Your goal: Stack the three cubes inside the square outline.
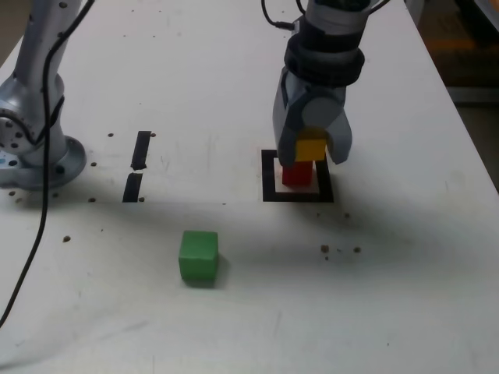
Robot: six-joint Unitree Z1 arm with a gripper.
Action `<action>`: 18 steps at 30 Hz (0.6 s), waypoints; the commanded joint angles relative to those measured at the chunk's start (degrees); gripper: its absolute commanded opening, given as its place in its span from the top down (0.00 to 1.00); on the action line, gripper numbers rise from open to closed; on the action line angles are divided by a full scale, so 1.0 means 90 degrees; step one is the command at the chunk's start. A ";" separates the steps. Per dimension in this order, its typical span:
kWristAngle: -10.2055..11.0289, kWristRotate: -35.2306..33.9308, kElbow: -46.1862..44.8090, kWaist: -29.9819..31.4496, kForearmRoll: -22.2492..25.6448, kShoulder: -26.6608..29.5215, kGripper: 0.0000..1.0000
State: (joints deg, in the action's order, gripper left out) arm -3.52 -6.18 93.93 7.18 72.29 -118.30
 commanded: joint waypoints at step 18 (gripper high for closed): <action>-0.0163 0.0099 -0.0172 -0.0007 -0.0166 0.0078 0.19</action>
State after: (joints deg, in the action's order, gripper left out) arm -4.94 -5.42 92.32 7.18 70.98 -118.13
